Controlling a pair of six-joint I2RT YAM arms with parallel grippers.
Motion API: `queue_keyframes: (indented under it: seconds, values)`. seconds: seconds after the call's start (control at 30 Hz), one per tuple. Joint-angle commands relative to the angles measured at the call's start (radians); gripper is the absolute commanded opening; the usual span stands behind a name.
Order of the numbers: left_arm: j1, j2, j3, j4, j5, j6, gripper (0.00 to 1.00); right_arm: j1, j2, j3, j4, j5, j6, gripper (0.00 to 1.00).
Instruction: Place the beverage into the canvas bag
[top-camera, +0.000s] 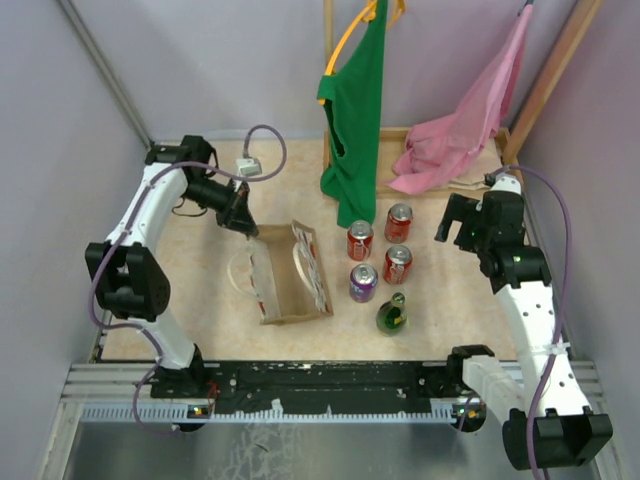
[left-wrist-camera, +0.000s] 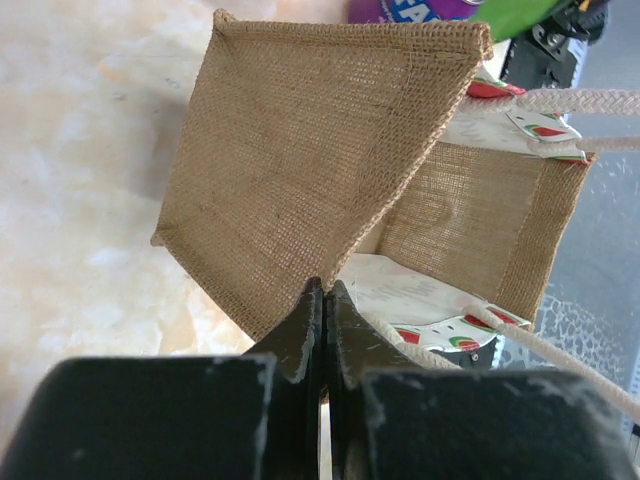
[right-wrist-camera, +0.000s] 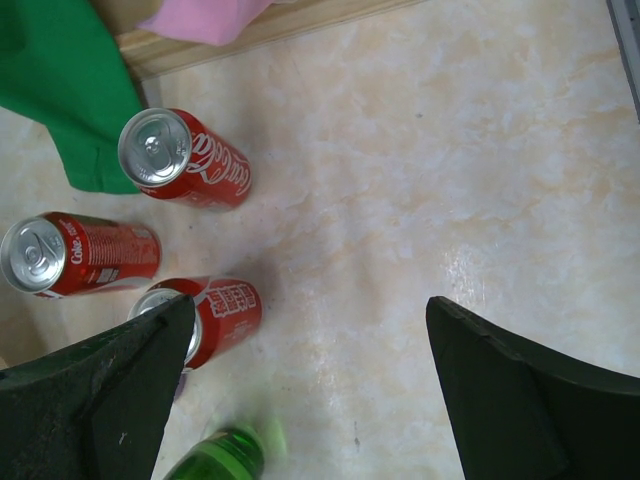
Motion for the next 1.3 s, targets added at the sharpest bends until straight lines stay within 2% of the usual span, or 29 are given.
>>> queue_keyframes:
  seconds: [0.0, 0.33, 0.67, 1.07, 1.27]
  values:
    - [-0.057, 0.046, 0.033, -0.008, 0.018, 0.024, 0.00, -0.007, -0.012, 0.053, -0.010, -0.008, -0.032, 0.99]
    - [-0.108, 0.184, 0.159, 0.052, -0.049, -0.039, 0.00, -0.007, 0.025, 0.076, -0.054, -0.005, -0.018, 0.99]
    - [-0.162, 0.309, 0.321, -0.030, -0.087, 0.019, 0.00, -0.007, 0.174, 0.161, -0.156, -0.029, -0.017, 0.99]
    - [-0.203, 0.239, 0.245, -0.045, -0.080, 0.137, 0.00, -0.008, 0.185, 0.144, -0.152, -0.052, -0.004, 0.99]
    - [-0.200, 0.208, 0.232, -0.047, -0.121, 0.178, 0.00, 0.000, 0.193, 0.143, -0.146, -0.056, -0.004, 0.99]
